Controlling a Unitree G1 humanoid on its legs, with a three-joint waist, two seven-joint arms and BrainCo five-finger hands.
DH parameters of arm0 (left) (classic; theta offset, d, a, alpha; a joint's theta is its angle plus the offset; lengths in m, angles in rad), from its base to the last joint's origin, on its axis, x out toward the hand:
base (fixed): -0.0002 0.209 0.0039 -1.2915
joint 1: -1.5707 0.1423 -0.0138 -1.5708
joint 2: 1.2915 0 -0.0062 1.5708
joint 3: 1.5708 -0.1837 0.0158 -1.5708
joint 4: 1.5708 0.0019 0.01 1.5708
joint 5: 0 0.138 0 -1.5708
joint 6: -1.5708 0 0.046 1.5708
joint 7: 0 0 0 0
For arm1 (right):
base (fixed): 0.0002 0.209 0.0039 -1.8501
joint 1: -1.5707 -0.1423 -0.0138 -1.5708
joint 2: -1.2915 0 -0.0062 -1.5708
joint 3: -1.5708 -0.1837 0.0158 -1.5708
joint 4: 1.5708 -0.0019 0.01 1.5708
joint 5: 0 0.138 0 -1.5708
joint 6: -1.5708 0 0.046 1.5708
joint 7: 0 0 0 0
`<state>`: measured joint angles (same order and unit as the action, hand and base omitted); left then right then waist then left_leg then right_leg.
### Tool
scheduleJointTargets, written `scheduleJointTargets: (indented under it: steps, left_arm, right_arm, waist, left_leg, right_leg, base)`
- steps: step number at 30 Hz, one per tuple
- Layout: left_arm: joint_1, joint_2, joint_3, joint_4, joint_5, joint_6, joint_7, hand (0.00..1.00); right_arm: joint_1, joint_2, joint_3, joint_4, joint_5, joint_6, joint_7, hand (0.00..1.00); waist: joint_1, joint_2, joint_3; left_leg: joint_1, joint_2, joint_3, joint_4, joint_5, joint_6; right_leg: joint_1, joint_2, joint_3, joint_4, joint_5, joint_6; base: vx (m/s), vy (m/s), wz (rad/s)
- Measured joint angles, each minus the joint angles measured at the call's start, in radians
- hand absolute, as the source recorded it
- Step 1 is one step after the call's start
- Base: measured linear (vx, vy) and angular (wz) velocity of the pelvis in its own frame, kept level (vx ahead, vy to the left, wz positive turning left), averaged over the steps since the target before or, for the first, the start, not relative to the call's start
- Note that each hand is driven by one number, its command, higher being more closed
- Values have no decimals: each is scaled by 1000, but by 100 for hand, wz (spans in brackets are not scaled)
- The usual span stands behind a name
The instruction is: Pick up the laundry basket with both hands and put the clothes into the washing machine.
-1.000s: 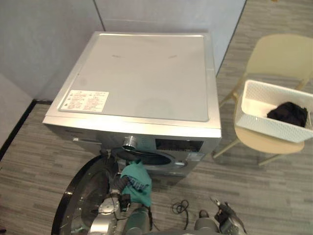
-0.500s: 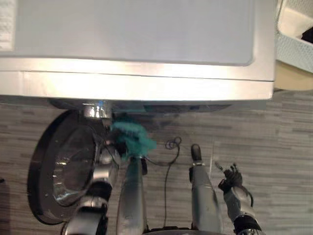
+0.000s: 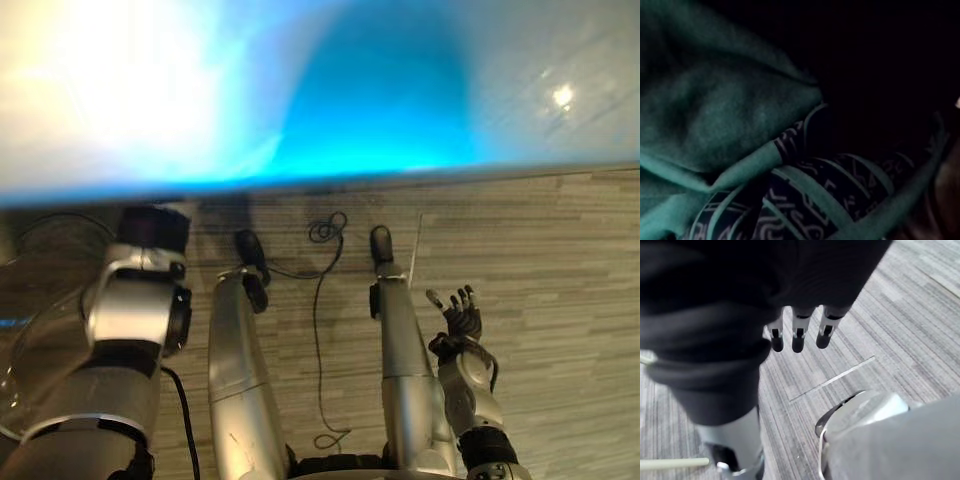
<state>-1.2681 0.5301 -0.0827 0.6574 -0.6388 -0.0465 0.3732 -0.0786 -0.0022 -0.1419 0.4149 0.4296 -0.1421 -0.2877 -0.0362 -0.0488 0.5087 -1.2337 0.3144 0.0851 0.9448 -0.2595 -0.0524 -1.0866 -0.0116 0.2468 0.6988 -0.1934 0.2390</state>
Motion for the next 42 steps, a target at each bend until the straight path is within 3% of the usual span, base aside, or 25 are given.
scheduleJointTargets:
  steps: [1,2,3,7,8,10,12,13,14,19,24,26,28,31,32,34,36,42]
  left_arm:
    - [-113,38,-36,0,0,-5,-1,100]
    - [-113,56,-37,-38,3,-63,-12,100]
    - [-131,61,-65,-67,1,-80,-4,100]
    - [-173,72,-124,-74,0,-110,79,100]
    - [-177,100,-144,-96,2,-118,127,100]
    - [-177,126,-147,-113,67,-123,191,100]
    - [-172,138,-146,-113,253,-103,322,100]
    - [-172,141,-146,-113,288,-97,340,100]
    - [-170,141,-146,-115,368,-73,378,0]
    - [-161,138,-146,-115,562,5,389,0]
    - [-165,96,-120,19,557,38,263,0]
    - [-164,62,-100,115,447,41,211,0]
    - [-151,18,-86,180,264,43,133,0]
    - [-89,-37,-25,180,130,39,37,0]
    - [-78,-44,-24,180,91,35,33,0]
    - [-35,-85,-14,180,-97,17,5,0]
    - [7,-115,19,177,-185,0,-2,0]
    - [194,-150,142,123,-227,-28,0,0]
  right_arm:
    - [1,0,0,4,3,-4,4,0]
    - [3,2,3,2,5,-5,9,0]
    - [20,1,-2,2,13,-11,10,0]
    - [56,-6,-8,3,34,-25,30,0]
    - [67,-6,-8,0,34,-30,31,0]
    - [74,-10,-10,3,34,-31,30,0]
    - [97,-18,-21,1,42,-43,31,0]
    - [99,-20,-25,0,43,-47,31,0]
    - [99,-31,-26,0,44,-51,30,0]
    - [99,-50,-12,-2,45,-78,31,0]
    - [99,-48,23,11,76,-76,31,0]
    - [98,-44,23,22,81,-67,31,0]
    - [96,-43,24,33,100,-41,29,0]
    - [92,-35,24,32,110,-11,30,0]
    - [86,-35,24,32,110,-5,30,0]
    - [73,-30,29,32,110,4,29,0]
    - [65,-26,34,29,110,13,28,0]
    - [64,-26,43,29,102,30,28,0]
  waist:
    - [-3,0,0]
    - [-9,-6,4]
    - [-2,-15,10]
    - [5,-16,17]
    - [3,-16,17]
    - [3,-16,17]
    - [4,-16,17]
    - [3,-16,17]
    - [2,-16,17]
    - [-2,-15,17]
    - [3,-15,17]
    - [3,-15,17]
    - [2,-15,17]
    - [2,-15,18]
    - [1,-15,18]
    - [2,-15,18]
    - [0,-15,18]
    - [3,-15,18]
  left_leg:
    - [-13,7,1,11,-2,1]
    - [-19,14,4,17,-2,1]
    - [-25,18,9,21,-2,2]
    - [-37,16,13,33,-1,2]
    - [-45,16,17,34,-1,2]
    - [-51,17,19,37,-1,3]
    - [-55,19,13,42,-1,3]
    - [-55,19,12,42,-1,3]
    - [-57,19,9,43,-1,3]
    - [-61,18,0,42,0,1]
    - [-61,17,-9,32,9,-4]
    - [-62,17,-10,32,9,-3]
    - [-62,15,-14,33,10,-2]
    - [-59,15,-21,32,10,-2]
    - [-58,15,-22,32,10,-2]
    - [-43,15,-21,28,10,-2]
    - [-24,15,-19,19,12,-4]
    - [65,9,-17,-48,40,-24]
  right_leg:
    - [-8,9,2,2,0,0]
    - [-12,10,1,4,1,1]
    - [-20,12,1,8,1,1]
    - [-37,11,-3,29,0,0]
    - [-54,10,0,41,0,-1]
    - [-66,10,1,55,-1,-2]
    - [-72,11,-4,69,-3,-5]
    - [-72,11,-6,69,-3,-6]
    - [-73,11,-12,70,-3,-6]
    - [-81,10,-35,89,-9,-16]
    - [-83,10,-48,95,-12,-22]
    - [-81,10,-50,93,-12,-22]
    - [-75,8,-53,89,-12,-21]
    - [-66,9,-59,84,-12,-21]
    - [-64,9,-60,83,-12,-21]
    - [-52,8,-60,82,-12,-21]
    - [-35,8,-60,79,-12,-22]
    - [33,3,-73,62,-16,-33]
  base:
    - [18,8,-18]
    - [23,11,-13]
    - [0,0,0]
    - [11,9,3]
    - [0,0,0]
    - [-8,-1,-2]
    - [0,0,0]
    - [0,0,0]
    - [0,0,0]
    - [17,1,4]
    - [18,3,4]
    - [0,0,0]
    - [26,34,3]
    - [39,46,2]
    - [0,0,0]
    - [0,0,0]
    - [8,1,2]
    - [31,-31,11]
